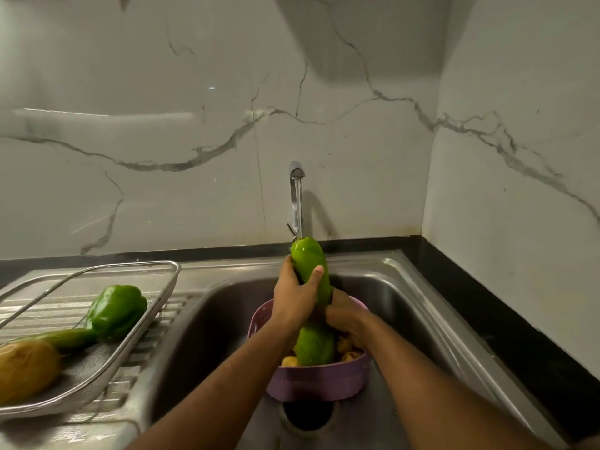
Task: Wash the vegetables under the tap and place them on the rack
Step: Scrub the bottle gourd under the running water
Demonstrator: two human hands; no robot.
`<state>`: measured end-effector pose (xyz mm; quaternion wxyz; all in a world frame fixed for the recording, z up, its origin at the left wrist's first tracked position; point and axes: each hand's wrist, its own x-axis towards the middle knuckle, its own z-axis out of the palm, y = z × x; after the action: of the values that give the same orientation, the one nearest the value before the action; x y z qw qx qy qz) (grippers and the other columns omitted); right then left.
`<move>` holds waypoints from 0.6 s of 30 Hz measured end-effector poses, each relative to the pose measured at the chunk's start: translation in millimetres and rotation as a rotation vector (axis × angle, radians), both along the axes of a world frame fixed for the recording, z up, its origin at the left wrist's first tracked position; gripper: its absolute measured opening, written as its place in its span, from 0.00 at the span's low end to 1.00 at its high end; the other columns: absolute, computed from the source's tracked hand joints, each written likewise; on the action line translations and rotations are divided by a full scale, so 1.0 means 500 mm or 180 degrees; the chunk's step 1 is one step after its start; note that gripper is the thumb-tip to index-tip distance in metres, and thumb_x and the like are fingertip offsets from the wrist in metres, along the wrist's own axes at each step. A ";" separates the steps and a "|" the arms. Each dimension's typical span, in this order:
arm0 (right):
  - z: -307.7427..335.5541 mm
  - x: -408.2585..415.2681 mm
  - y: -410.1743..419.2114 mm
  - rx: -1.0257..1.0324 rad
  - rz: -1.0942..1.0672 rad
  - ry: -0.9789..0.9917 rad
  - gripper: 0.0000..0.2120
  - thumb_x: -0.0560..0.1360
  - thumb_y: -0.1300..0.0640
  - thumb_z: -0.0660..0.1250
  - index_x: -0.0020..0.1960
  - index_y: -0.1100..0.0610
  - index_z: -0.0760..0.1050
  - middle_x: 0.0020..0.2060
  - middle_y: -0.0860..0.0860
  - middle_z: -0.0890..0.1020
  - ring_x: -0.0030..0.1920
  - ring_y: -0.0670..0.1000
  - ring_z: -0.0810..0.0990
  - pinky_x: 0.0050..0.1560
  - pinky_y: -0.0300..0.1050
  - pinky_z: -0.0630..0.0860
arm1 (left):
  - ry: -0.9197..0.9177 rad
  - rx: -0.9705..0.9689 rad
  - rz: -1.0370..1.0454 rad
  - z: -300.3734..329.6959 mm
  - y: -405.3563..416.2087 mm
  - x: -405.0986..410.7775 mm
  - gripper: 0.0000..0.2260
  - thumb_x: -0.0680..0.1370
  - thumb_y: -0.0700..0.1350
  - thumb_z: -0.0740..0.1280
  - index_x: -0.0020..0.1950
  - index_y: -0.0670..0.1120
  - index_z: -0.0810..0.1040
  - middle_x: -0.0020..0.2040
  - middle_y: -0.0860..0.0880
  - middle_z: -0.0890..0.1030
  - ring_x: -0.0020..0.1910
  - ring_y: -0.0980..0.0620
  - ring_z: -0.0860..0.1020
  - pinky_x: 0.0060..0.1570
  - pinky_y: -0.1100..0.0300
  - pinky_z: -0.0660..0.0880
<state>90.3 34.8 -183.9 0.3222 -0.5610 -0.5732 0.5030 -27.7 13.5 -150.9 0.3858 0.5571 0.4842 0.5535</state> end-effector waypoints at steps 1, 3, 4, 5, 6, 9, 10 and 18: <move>0.000 -0.005 -0.002 0.0079 -0.0029 0.0004 0.22 0.73 0.50 0.78 0.65 0.46 0.78 0.53 0.52 0.86 0.54 0.54 0.85 0.56 0.55 0.84 | 0.0095 0.0088 0.0070 0.007 0.005 0.006 0.30 0.80 0.52 0.71 0.79 0.52 0.63 0.69 0.50 0.75 0.65 0.48 0.76 0.65 0.44 0.77; -0.002 -0.009 -0.006 0.0150 -0.0068 0.0081 0.17 0.72 0.58 0.76 0.61 0.51 0.81 0.47 0.54 0.88 0.51 0.56 0.86 0.55 0.58 0.84 | 0.0150 0.0215 0.0200 0.019 0.022 0.015 0.29 0.77 0.51 0.75 0.74 0.51 0.66 0.64 0.51 0.76 0.61 0.49 0.77 0.62 0.46 0.79; -0.003 -0.008 -0.008 0.0138 -0.0044 0.0160 0.18 0.71 0.61 0.75 0.59 0.52 0.81 0.46 0.55 0.88 0.50 0.57 0.87 0.54 0.58 0.84 | 0.0125 0.0249 0.0241 0.029 0.029 0.017 0.27 0.75 0.50 0.77 0.70 0.52 0.69 0.60 0.51 0.77 0.58 0.49 0.78 0.59 0.48 0.81; -0.002 -0.007 -0.008 0.0081 -0.0024 0.0244 0.20 0.69 0.64 0.75 0.59 0.52 0.81 0.46 0.55 0.88 0.50 0.57 0.87 0.53 0.57 0.85 | 0.0103 0.0266 0.0234 0.037 0.039 0.018 0.25 0.73 0.50 0.79 0.65 0.52 0.72 0.56 0.51 0.77 0.55 0.49 0.79 0.56 0.49 0.82; 0.001 -0.003 -0.011 0.0004 0.0033 0.0347 0.22 0.67 0.65 0.76 0.59 0.52 0.81 0.47 0.56 0.87 0.51 0.58 0.86 0.51 0.55 0.85 | 0.0103 0.0271 0.0164 0.043 0.048 0.020 0.23 0.70 0.49 0.81 0.60 0.54 0.74 0.54 0.51 0.78 0.54 0.49 0.80 0.54 0.50 0.83; -0.003 0.005 0.001 -0.0210 0.0158 0.0547 0.26 0.59 0.65 0.79 0.56 0.54 0.83 0.48 0.57 0.87 0.52 0.59 0.86 0.52 0.58 0.85 | 0.0075 0.0146 -0.0122 0.059 0.071 0.016 0.20 0.65 0.49 0.84 0.52 0.55 0.79 0.54 0.47 0.81 0.52 0.47 0.82 0.51 0.50 0.84; -0.009 0.006 0.008 -0.0226 0.0181 0.0560 0.26 0.57 0.64 0.79 0.55 0.55 0.83 0.48 0.58 0.87 0.52 0.60 0.86 0.54 0.61 0.84 | -0.0004 0.0050 -0.0244 0.062 0.077 0.012 0.19 0.65 0.49 0.84 0.50 0.53 0.81 0.53 0.45 0.82 0.52 0.46 0.82 0.51 0.49 0.84; -0.008 -0.008 0.020 -0.0245 0.0522 0.0505 0.27 0.52 0.66 0.78 0.51 0.60 0.83 0.52 0.64 0.85 0.58 0.67 0.83 0.59 0.70 0.80 | -0.0757 -0.0367 -0.1974 0.089 0.092 -0.050 0.08 0.72 0.44 0.75 0.48 0.44 0.82 0.48 0.41 0.82 0.48 0.42 0.82 0.52 0.50 0.80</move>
<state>86.1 45.0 -187.9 0.3025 -0.4827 -0.5701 0.5921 -52.4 59.3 -106.3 0.6206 0.5866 0.2738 0.4426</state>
